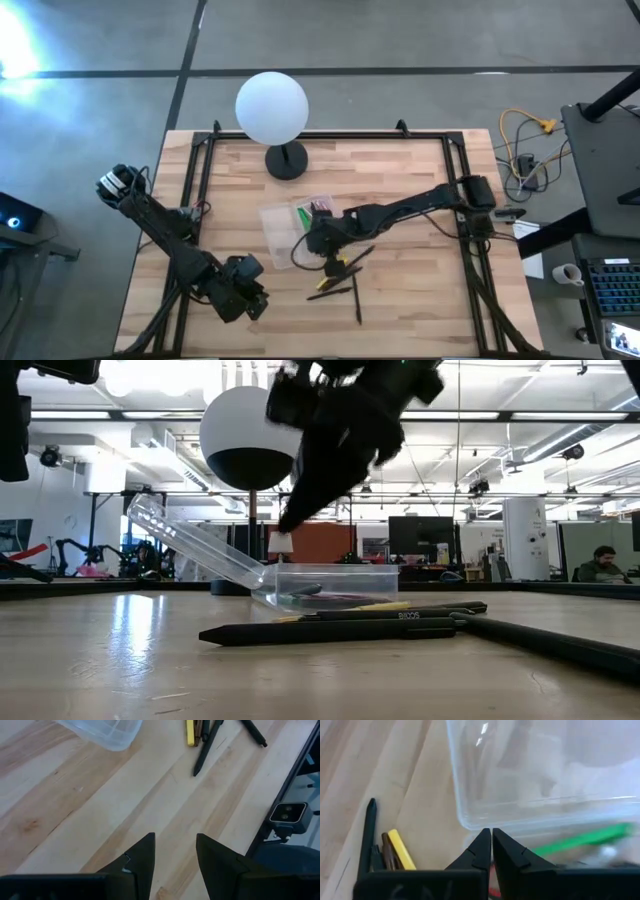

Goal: Pick & place school supplies into a supply box
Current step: Put the black ballpen into the supply box

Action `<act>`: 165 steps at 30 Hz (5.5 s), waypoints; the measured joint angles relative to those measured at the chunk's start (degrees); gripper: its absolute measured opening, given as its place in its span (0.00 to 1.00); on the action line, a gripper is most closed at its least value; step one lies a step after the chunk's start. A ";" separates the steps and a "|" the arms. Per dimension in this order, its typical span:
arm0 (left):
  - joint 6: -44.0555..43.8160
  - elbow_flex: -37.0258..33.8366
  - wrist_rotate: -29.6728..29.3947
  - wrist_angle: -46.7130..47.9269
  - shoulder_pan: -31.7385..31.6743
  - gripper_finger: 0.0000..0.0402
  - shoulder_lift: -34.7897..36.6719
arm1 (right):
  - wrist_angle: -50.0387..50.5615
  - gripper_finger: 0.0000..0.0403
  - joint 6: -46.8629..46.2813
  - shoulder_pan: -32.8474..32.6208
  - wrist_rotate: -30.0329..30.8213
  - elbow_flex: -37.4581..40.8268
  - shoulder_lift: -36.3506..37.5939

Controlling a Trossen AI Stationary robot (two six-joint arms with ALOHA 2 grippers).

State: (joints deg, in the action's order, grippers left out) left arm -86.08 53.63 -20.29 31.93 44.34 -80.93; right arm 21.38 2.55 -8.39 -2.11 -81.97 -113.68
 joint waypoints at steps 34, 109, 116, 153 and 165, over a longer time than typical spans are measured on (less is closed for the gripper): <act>-0.02 -0.02 -1.27 0.14 -0.03 0.32 0.02 | 3.32 0.44 8.61 -2.97 2.27 29.71 15.29; 0.00 -0.02 -0.08 -0.05 -8.81 0.32 0.19 | 3.24 0.31 12.60 0.90 3.74 44.04 34.92; 0.00 -0.02 0.78 -0.03 -8.81 0.32 0.22 | 0.32 0.45 14.51 0.90 2.82 44.75 33.87; 0.48 -0.02 0.82 0.14 -8.79 0.32 0.24 | -1.06 0.05 2.07 1.03 -0.97 45.33 28.64; 1.61 -0.02 0.82 0.19 -8.79 0.32 0.26 | -0.96 0.04 -23.13 7.29 -2.84 45.94 40.90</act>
State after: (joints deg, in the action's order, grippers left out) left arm -84.48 53.60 -19.46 32.12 35.55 -80.66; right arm 20.42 -20.59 -1.10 -4.95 -36.03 -72.78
